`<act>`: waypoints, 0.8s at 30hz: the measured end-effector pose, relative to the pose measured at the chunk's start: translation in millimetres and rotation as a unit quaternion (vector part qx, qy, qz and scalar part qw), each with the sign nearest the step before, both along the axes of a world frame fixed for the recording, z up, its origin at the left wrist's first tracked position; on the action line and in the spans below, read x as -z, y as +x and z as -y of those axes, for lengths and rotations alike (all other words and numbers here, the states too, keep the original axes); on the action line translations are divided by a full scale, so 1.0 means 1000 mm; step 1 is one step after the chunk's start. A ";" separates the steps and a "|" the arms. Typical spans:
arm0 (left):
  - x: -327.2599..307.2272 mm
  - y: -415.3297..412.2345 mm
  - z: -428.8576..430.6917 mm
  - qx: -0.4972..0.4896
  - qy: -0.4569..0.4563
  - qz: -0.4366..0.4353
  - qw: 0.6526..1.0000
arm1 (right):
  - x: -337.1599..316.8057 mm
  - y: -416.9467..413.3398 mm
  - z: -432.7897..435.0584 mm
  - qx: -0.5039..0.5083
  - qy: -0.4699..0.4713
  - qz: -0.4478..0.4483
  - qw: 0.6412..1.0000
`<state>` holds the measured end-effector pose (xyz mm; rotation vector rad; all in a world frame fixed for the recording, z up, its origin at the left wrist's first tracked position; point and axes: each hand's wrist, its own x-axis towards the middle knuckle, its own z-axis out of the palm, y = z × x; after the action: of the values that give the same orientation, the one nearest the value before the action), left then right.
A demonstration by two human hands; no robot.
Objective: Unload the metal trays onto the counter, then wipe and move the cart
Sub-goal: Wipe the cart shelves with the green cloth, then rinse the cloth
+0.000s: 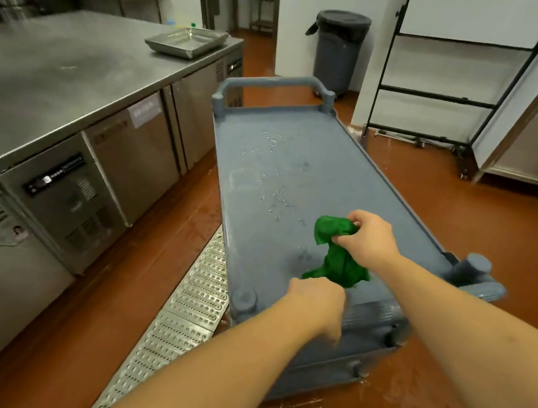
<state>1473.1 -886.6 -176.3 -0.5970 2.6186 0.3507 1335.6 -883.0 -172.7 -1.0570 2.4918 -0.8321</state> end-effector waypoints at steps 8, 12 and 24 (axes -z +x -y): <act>-0.024 0.042 0.014 -0.002 0.060 0.136 0.989 | -0.012 0.046 0.010 -0.064 0.018 0.014 0.998; -0.003 0.041 -0.049 0.078 0.010 -0.021 0.997 | -0.015 0.063 0.009 -0.067 0.015 0.026 0.997; -0.028 0.148 -0.011 -0.134 0.117 0.120 0.977 | 0.016 0.143 0.029 -0.183 0.058 0.038 0.981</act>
<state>1620.8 -875.1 -148.2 -0.8542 2.2301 0.6194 1478.8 -912.2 -188.5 -1.3576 2.1574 -0.5960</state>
